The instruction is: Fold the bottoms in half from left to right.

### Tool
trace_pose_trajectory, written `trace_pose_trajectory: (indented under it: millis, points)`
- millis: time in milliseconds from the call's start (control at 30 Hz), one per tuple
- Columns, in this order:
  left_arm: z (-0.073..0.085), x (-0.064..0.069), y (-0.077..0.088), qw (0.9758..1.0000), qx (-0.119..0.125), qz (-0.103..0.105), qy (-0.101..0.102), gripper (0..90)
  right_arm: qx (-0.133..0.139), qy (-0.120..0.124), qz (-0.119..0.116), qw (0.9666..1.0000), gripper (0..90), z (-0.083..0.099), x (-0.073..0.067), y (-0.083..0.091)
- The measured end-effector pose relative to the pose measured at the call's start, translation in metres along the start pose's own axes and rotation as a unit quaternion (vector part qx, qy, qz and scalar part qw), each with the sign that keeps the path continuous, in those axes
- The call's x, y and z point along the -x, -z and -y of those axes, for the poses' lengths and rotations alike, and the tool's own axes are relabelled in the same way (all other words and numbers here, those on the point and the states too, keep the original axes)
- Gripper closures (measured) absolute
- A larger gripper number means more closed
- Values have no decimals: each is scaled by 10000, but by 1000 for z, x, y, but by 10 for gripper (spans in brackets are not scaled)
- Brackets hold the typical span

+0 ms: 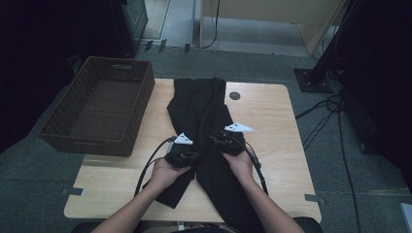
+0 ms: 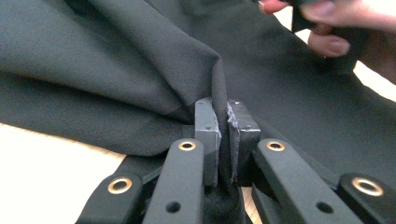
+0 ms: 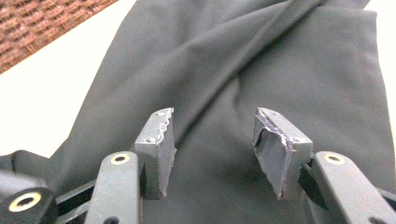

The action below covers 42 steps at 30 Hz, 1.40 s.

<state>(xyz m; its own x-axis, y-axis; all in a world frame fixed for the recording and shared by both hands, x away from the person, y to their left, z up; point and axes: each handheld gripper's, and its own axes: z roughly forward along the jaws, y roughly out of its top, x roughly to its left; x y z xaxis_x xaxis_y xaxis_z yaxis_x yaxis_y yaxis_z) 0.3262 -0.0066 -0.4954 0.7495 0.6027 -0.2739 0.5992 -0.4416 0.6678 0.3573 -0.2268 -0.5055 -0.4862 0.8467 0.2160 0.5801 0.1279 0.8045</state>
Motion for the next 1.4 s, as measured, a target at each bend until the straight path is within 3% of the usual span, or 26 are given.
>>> trace_pose_trajectory:
  millis: [100,200,233,267,333,400,567,633,767,800,833,867,967,1033,1133,1167,1200,1267,1333,1400]
  points:
    - [1,1,0,9999,-47,-49,-79,827,-113,22,-85,9999,497,-4,-8,-12]
    - [2,2,3,9999,-72,-85,-133,788,-307,212,-20,9993,547,-6,-14,-26]
    - [3,2,5,9998,-92,-67,-143,768,-411,254,47,9988,636,-6,-16,-33]
    - [3,2,5,9998,-92,-67,-143,752,-411,254,47,9988,636,-6,-16,-33]
    - [4,1,7,9999,-94,-50,-98,727,-570,320,49,9978,782,-6,-16,-36]
    - [4,1,10,9998,-96,-99,-121,627,-661,396,62,9970,895,-7,-17,-35]
    - [4,-5,30,9997,129,-189,-55,548,-450,402,17,9982,900,-14,-15,-16]
    - [6,-9,36,9996,127,-242,-57,507,-161,389,13,9991,900,-23,-9,4]
    - [17,-16,40,9995,-29,-295,-52,486,35,424,171,9989,900,-30,0,20]
    - [22,-19,39,9996,-167,-235,22,485,-20,472,404,9981,898,-30,10,24]
    - [22,-19,39,9996,-167,-235,22,480,-20,472,404,9981,898,-30,10,24]
    - [24,-19,37,9996,-211,-177,52,472,-198,371,573,9975,898,-26,23,23]
    - [26,-16,32,9991,-418,-83,-46,467,-369,253,650,9969,898,-19,34,18]
    - [27,-13,29,9986,-502,-45,-158,478,-464,177,669,9965,891,-10,38,13]
    - [29,-10,26,9977,-601,-29,-308,616,-514,100,552,9971,782,-2,37,11]
    - [29,-10,26,9975,-638,-10,-292,750,-428,142,476,9979,722,2,30,17]
    - [30,-10,26,9975,-659,-4,-272,750,-428,142,476,9979,722,2,30,17]
    - [30,-14,29,9975,-681,128,-138,894,-398,354,299,9981,695,10,14,30]
    - [29,-15,33,9979,-607,152,-136,897,-414,437,255,9979,695,14,8,34]
    - [25,-17,42,9989,-422,190,-14,898,-497,558,22,9972,691,26,-6,45]
